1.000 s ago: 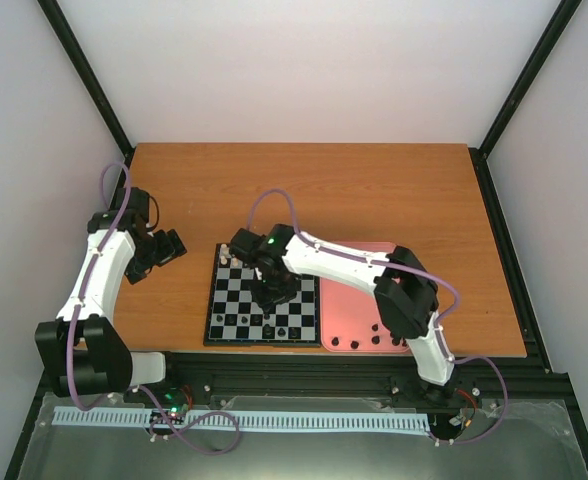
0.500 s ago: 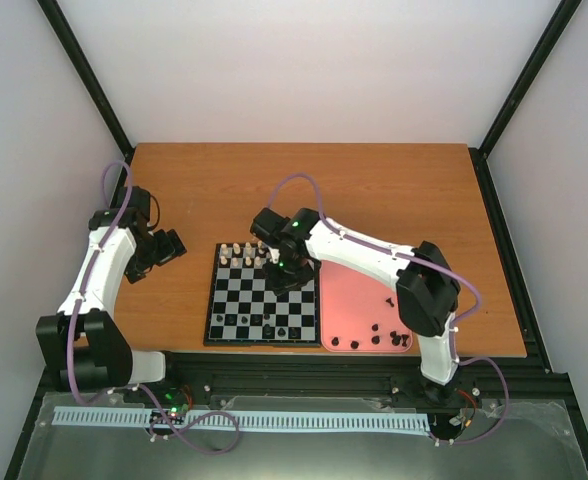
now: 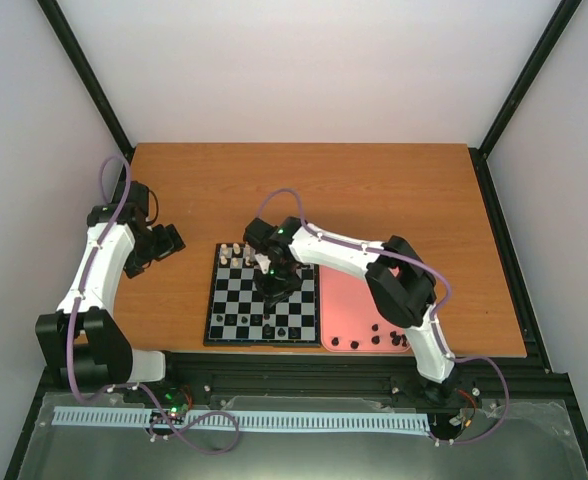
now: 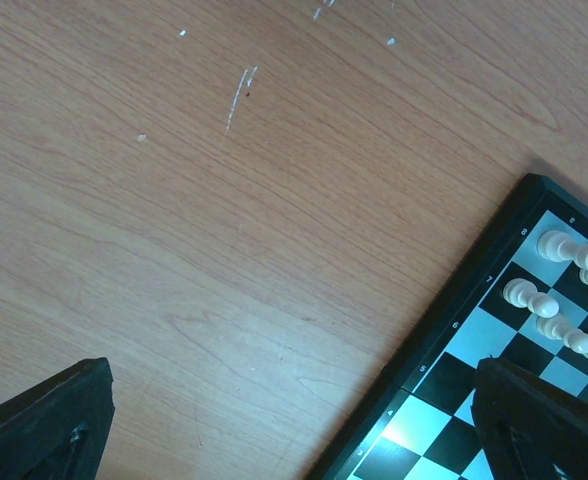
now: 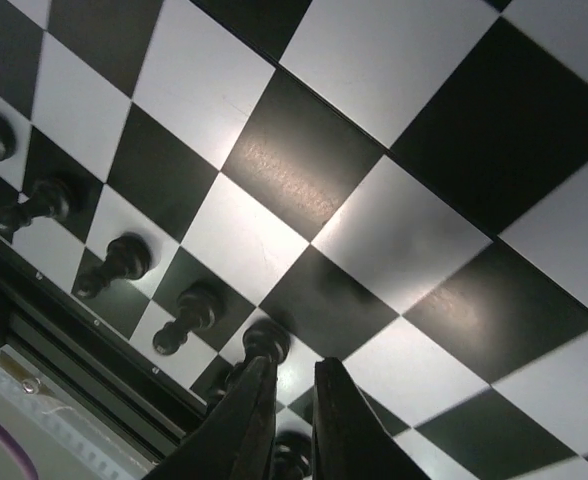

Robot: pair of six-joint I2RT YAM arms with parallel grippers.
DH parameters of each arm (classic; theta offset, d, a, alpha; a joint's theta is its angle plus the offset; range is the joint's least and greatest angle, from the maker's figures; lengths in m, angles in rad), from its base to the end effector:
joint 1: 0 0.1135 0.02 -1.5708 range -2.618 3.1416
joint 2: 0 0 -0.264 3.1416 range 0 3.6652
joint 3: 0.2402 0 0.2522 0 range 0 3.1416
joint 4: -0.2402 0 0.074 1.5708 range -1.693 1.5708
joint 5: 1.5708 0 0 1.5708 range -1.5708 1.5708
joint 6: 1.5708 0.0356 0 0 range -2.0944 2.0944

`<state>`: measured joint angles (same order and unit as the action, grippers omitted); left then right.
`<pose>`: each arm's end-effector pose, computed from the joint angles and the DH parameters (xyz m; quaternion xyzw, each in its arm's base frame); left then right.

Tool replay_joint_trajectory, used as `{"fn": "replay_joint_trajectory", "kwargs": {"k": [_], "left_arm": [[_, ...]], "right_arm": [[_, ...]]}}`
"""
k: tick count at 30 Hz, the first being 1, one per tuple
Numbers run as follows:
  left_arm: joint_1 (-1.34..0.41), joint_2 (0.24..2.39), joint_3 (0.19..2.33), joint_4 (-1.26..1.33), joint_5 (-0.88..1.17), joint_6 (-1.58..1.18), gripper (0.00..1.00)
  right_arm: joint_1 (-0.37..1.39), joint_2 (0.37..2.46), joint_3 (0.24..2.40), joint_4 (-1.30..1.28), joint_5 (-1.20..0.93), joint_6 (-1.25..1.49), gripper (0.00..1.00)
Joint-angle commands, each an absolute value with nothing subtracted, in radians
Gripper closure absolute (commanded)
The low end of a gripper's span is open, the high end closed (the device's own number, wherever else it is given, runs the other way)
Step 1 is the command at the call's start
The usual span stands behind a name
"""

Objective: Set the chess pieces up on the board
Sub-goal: Adjust the chess piece on the chessboard.

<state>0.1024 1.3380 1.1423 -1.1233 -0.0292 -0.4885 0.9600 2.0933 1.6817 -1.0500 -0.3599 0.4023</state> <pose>0.2370 0.0254 0.2755 -0.2906 0.9485 -0.0099 0.1260 0.2260 0.3447 0.1926 0.2798 -0.9418 -0.1726 0.0708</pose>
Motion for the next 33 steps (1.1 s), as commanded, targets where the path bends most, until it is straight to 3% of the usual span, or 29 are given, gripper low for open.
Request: {"fn": "replay_joint_trajectory", "kwargs": {"k": [1, 33], "left_arm": [[0.097, 1.350, 1.168, -1.118, -0.008, -0.469, 0.00], [0.094, 1.348, 1.143, -1.104, 0.030, -0.474, 0.00]], "right_arm": [[0.965, 2.143, 1.713, -1.032, -0.422, 0.381, 0.88], [0.990, 2.221, 1.733, -1.020, -0.449, 0.396, 0.88]]}}
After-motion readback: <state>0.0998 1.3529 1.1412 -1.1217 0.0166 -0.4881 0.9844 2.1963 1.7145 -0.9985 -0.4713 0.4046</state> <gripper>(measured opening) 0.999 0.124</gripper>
